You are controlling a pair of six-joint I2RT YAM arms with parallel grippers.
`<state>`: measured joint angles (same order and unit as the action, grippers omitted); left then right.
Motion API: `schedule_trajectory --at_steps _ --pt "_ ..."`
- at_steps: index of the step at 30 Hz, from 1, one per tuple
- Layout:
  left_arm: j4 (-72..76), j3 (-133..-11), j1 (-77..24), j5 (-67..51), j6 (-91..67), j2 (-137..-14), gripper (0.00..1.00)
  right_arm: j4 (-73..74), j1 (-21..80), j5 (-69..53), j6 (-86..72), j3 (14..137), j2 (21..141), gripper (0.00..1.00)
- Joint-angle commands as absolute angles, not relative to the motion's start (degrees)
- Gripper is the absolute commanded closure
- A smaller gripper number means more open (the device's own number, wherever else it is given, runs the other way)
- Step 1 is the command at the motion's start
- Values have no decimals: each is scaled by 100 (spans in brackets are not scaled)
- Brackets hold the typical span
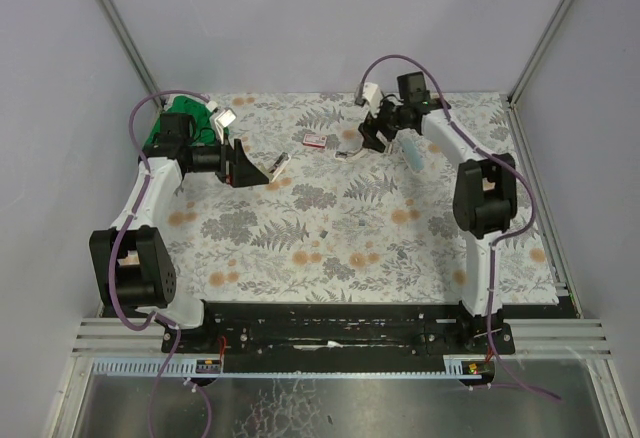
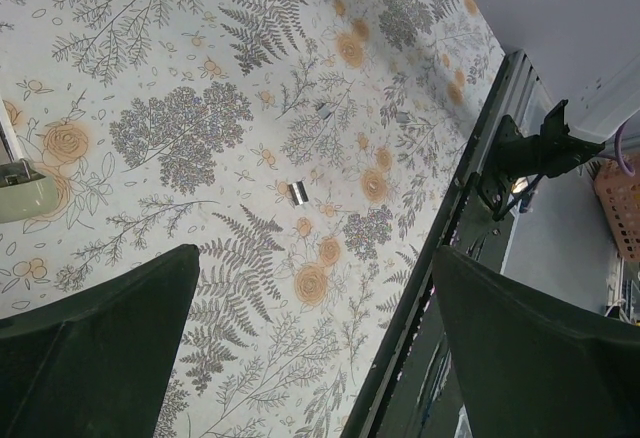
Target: Unload the staples from the stapler
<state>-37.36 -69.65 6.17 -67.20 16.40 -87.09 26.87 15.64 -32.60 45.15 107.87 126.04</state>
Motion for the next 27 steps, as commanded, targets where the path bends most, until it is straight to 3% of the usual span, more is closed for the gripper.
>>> schedule_trajectory --at_steps 1,11,27 --pt "-3701 -6911 685 -6892 1643 -8683 0 1781 1280 -3037 3147 10454 11751 13" --pt "-3501 -6831 686 -6758 1468 -8604 0 2399 1227 -585 2288 11117 12360 14" --pt "-3405 -6777 685 -6666 1387 -8481 0 3268 1116 25 2193 12213 13667 28"
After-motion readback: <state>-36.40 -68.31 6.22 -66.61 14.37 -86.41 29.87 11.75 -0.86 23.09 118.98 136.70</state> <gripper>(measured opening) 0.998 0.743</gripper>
